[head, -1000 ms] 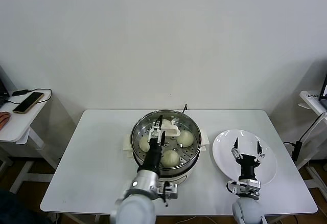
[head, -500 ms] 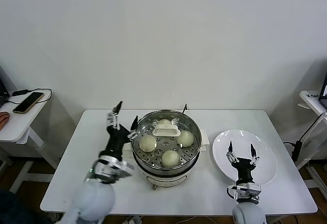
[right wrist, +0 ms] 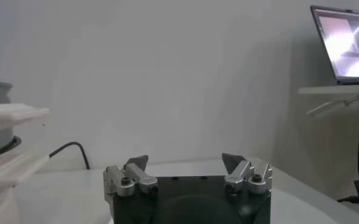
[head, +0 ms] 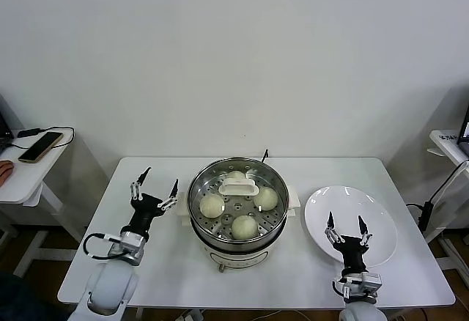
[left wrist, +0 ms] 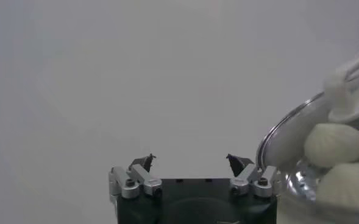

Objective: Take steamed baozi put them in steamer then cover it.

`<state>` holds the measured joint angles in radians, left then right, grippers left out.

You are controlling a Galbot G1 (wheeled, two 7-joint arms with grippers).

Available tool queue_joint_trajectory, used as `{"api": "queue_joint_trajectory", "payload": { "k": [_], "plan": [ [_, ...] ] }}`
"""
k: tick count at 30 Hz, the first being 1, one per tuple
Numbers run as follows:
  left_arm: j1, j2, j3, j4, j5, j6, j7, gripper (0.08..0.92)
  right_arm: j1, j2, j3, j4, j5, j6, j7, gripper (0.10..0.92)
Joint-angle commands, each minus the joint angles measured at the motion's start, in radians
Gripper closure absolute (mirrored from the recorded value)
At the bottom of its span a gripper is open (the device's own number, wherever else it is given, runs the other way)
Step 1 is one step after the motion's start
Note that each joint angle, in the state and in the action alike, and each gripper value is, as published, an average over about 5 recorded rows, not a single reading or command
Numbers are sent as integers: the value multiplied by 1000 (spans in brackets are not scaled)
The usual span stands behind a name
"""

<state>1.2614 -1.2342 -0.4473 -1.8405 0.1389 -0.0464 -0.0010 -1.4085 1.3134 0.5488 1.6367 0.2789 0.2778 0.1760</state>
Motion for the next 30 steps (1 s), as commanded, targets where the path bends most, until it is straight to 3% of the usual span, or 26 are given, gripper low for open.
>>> {"api": "queue_joint_trajectory", "payload": {
  "k": [1, 30],
  "plan": [
    [75, -19, -80, 119, -200, -281, 0, 177, -35, 1, 7, 10, 23, 11, -24, 203],
    [133, -12, -68, 70, -193, -265, 17, 177, -50, 41, 38, 14, -25, 29, -37, 203]
  ]
}}
